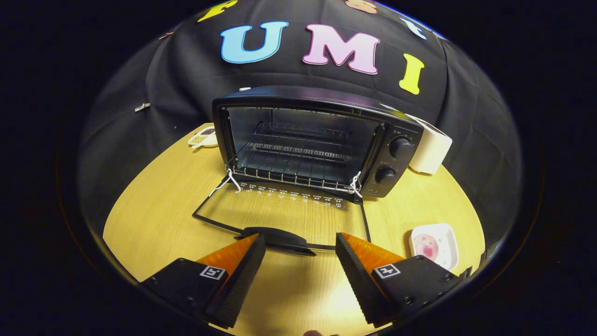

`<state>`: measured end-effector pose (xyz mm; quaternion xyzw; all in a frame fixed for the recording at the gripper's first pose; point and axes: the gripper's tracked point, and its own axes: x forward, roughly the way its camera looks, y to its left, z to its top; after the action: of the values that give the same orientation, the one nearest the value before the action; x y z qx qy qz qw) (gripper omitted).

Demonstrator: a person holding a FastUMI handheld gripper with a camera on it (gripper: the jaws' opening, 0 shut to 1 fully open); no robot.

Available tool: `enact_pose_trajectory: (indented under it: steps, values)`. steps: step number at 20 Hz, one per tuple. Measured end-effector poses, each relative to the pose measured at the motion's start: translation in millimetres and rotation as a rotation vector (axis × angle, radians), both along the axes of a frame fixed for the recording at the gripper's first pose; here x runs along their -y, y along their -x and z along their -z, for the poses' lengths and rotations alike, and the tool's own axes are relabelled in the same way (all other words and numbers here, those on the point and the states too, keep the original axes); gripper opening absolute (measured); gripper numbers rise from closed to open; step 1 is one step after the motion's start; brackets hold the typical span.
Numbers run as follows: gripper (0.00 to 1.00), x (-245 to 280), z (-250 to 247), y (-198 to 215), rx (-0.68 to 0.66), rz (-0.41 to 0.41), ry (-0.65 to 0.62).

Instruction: Open the toaster oven, put the food inside, and close the toaster oven door.

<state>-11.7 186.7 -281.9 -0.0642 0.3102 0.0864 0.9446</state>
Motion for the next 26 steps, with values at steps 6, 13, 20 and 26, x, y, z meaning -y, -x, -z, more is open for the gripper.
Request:
enact_pose_trajectory:
  steps: [6, 13, 20, 26]
  values:
    - [0.99, 62, -28, 12, 0.003, -0.037, 0.006]
    - [0.99, 166, -59, 7, 0.045, -0.049, 0.051]
    - [0.99, 267, -61, -7, 0.006, 0.018, 0.051]
    - [0.99, 330, -18, -9, -0.127, 0.085, 0.003]
